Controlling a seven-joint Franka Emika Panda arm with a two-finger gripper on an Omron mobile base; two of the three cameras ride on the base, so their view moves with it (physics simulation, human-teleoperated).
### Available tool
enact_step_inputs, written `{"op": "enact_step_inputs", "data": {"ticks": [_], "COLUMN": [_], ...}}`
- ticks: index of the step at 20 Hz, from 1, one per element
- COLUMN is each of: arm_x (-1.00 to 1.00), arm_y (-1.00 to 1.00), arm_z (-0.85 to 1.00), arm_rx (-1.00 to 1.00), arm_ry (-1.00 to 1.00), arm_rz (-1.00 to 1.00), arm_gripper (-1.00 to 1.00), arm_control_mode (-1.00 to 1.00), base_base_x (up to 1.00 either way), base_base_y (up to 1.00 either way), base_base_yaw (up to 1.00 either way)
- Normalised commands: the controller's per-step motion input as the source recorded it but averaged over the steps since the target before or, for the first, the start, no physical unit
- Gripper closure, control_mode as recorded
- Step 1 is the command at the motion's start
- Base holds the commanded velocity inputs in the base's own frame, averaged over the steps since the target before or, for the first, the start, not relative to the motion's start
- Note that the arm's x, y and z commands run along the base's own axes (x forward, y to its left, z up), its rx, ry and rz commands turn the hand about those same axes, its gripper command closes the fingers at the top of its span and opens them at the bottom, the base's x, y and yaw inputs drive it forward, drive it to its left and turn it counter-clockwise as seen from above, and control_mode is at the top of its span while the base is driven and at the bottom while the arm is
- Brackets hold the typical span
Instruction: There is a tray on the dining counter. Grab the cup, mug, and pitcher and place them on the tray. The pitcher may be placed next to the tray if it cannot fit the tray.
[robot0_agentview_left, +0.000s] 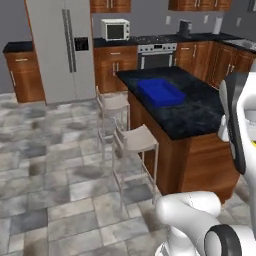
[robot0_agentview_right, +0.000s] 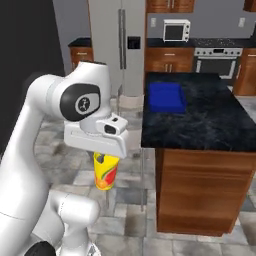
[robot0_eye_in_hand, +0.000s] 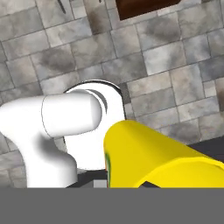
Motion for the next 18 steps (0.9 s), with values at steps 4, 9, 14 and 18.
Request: {"op": "enact_step_inputs", "data": {"ticks": [4, 9, 14, 18], "arm_x": [0.00, 0.00, 0.00, 0.00], "arm_y": [0.00, 0.00, 0.00, 0.00], "arm_z": [0.00, 0.00, 0.00, 0.00], "arm_rx": [0.00, 0.00, 0.00, 0.00], "arm_ry": [0.00, 0.00, 0.00, 0.00], "arm_rz": [0.00, 0.00, 0.00, 0.00], "arm_gripper": [1.00, 1.00, 1.00, 1.00], "arm_control_mode": [1.00, 1.00, 1.00, 1.00], "base_base_x": [0.52, 0.58, 0.57, 0.58], "base_base_y": [1.00, 1.00, 0.99, 0.93], "base_base_yaw": [-0.50, -0.48, -0.46, -0.44]}}
